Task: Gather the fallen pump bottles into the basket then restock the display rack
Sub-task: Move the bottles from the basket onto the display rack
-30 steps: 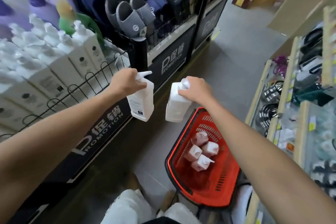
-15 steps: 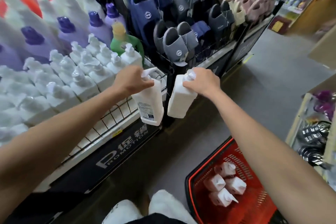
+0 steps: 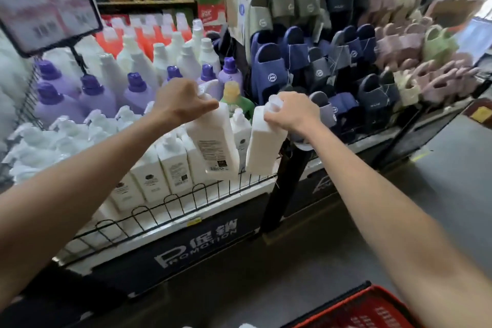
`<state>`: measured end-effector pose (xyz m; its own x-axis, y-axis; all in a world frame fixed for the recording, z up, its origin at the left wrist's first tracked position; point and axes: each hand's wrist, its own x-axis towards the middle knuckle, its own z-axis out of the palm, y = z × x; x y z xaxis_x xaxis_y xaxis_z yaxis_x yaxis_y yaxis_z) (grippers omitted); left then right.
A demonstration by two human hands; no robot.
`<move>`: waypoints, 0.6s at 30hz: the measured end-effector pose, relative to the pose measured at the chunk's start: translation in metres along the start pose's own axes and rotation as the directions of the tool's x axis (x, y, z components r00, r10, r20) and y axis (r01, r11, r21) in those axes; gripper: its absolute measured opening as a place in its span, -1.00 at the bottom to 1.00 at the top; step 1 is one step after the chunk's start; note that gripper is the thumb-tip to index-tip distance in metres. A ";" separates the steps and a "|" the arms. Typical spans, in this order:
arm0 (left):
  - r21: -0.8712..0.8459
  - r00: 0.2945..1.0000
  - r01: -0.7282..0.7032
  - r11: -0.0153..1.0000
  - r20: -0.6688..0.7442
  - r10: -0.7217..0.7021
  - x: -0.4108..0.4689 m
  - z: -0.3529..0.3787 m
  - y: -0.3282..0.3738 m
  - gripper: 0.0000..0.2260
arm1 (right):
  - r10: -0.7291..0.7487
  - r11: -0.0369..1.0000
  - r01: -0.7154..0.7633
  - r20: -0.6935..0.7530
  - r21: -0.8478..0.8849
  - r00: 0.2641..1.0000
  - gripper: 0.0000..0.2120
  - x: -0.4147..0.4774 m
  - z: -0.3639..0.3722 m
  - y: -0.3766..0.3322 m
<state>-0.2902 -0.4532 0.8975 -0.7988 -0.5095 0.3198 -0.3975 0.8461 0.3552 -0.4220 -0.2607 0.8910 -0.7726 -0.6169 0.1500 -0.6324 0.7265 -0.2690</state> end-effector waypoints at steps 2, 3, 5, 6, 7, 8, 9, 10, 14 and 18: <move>0.046 0.999 0.038 0.998 -0.035 -0.036 -0.003 -0.009 -0.008 -0.62 | -0.043 0.999 0.042 0.006 0.016 0.999 -0.74 0.009 0.003 -0.012; 0.066 0.997 0.060 0.996 -0.046 -0.057 -0.006 -0.013 -0.012 -0.64 | -0.063 0.998 0.063 0.013 0.027 0.998 -0.74 0.012 0.006 -0.019; 0.099 0.992 0.117 0.988 -0.064 -0.111 -0.014 -0.019 -0.023 -0.64 | -0.098 0.994 0.095 0.043 0.056 0.994 -0.75 0.015 0.016 -0.029; 0.115 0.987 0.148 0.982 -0.071 -0.141 -0.018 -0.022 -0.030 -0.63 | -0.113 0.992 0.109 0.055 0.071 0.992 -0.75 0.016 0.021 -0.034; 0.132 0.982 0.180 0.975 -0.083 -0.170 -0.022 -0.024 -0.037 -0.62 | -0.126 0.989 0.121 0.067 0.082 0.990 -0.75 0.018 0.026 -0.039; 0.146 0.975 0.214 0.966 -0.098 -0.201 -0.026 -0.027 -0.044 -0.62 | -0.144 0.987 0.137 0.079 0.090 0.986 -0.75 0.021 0.031 -0.045; 0.158 0.966 0.247 0.956 -0.116 -0.230 -0.029 -0.032 -0.051 -0.62 | -0.165 0.983 0.156 0.087 0.096 0.982 -0.74 0.024 0.035 -0.052; 0.169 0.958 0.276 0.946 -0.133 -0.255 -0.032 -0.036 -0.059 -0.62 | -0.186 0.979 0.176 0.092 0.105 0.978 -0.72 0.026 0.039 -0.061; 0.229 0.933 0.355 0.907 -0.152 -0.327 -0.048 -0.045 -0.091 -0.59 | -0.284 0.955 0.270 0.126 0.120 0.950 -0.69 0.025 0.054 -0.102; 0.254 0.910 0.414 0.874 -0.152 -0.387 -0.065 -0.040 -0.125 -0.65 | -0.334 0.941 0.319 0.145 0.115 0.931 -0.71 0.022 0.071 -0.130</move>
<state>-0.1701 -0.5316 0.8679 -0.5044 -0.8144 0.2871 -0.7930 0.5684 0.2193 -0.3529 -0.3906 0.8619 -0.5002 -0.8611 0.0918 -0.8349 0.4515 -0.3147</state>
